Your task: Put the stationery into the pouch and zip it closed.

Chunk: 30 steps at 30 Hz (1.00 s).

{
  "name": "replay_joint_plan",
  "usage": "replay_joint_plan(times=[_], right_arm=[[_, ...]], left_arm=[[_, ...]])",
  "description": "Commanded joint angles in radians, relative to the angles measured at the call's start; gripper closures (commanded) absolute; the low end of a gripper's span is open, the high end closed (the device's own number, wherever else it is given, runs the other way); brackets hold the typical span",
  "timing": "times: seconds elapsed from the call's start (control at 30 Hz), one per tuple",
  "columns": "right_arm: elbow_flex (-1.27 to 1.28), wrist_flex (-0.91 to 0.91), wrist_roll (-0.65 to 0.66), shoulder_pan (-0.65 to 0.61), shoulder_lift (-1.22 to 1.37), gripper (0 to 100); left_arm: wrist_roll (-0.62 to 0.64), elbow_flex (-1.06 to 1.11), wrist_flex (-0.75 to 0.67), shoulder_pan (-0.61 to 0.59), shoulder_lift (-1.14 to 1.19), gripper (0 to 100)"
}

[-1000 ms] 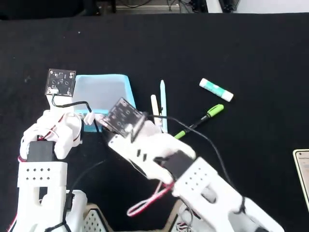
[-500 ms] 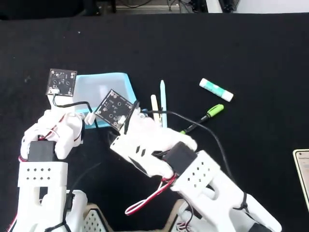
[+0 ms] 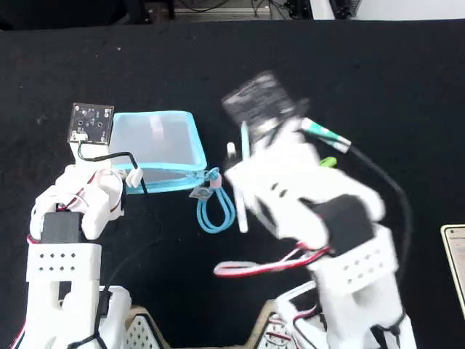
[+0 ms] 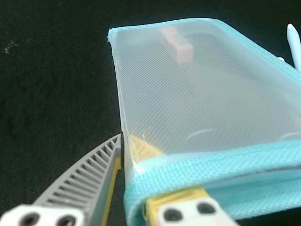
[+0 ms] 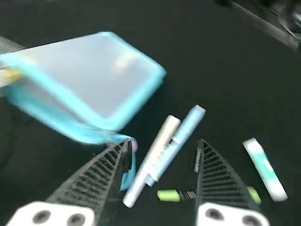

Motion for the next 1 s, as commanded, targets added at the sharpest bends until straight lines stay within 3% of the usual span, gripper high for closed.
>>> replay_joint_plan(times=[0.0,0.17,0.3,0.53,0.97], right_arm=[[-0.09,0.101,-0.038,0.193,0.108,78.7],[-0.09,0.144,-0.101,0.368,0.306,78.7],[-0.094,0.021,-0.118,0.46,0.443,78.7],[-0.153,-0.212,0.27,0.48,0.648,78.7],[-0.938,0.061,0.614,0.483,1.29,78.7]], left_arm=[[0.011,-0.012,-0.012,-0.001,-0.011,97],[0.011,-0.012,-0.012,-0.001,-0.011,97],[0.011,-0.01,-0.012,-0.001,-0.011,97],[0.011,-0.01,-0.012,-0.002,-0.011,97],[0.011,-0.01,-0.012,-0.002,-0.011,97]])
